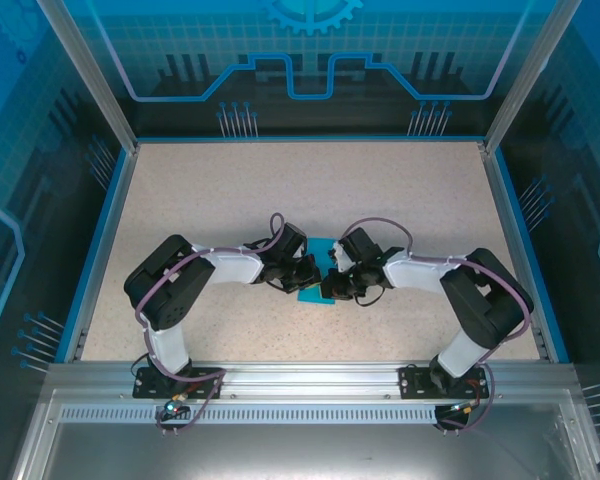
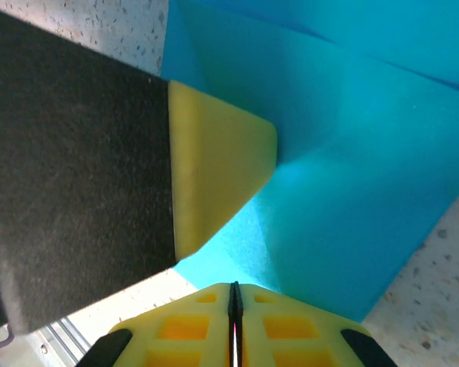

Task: Fold a paper plane with a square sheet of paper (pick it up from the middle)
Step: Fold the triangle a second time at the center of the table.

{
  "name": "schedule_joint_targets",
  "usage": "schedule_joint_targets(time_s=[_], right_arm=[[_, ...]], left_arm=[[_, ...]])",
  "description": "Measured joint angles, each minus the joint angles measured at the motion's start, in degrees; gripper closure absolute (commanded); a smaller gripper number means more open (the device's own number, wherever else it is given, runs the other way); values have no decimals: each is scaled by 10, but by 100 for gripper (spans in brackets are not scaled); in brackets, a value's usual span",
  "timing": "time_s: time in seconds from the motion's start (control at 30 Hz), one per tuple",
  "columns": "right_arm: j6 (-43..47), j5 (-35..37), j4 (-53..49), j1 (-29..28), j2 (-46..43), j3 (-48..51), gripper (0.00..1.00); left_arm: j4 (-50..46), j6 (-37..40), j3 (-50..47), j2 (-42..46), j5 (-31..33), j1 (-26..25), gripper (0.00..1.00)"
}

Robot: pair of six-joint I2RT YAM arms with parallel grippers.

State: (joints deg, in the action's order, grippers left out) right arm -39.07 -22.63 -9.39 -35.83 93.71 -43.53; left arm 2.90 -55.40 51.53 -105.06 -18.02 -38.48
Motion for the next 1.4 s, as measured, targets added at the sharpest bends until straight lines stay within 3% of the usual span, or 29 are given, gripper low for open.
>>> schedule_joint_targets(time_s=[0.53, 1.0, 1.4], right_arm=[[1, -3, -8, 19, 2, 22, 87], [-14, -62, 28, 47, -3, 46, 87], [-36, -74, 11, 45, 34, -17, 89]], left_arm=[[0, 2, 0, 0, 0, 0, 100], [0, 2, 0, -1, 0, 0, 100], [-1, 4, 0, -1, 2, 1, 100]])
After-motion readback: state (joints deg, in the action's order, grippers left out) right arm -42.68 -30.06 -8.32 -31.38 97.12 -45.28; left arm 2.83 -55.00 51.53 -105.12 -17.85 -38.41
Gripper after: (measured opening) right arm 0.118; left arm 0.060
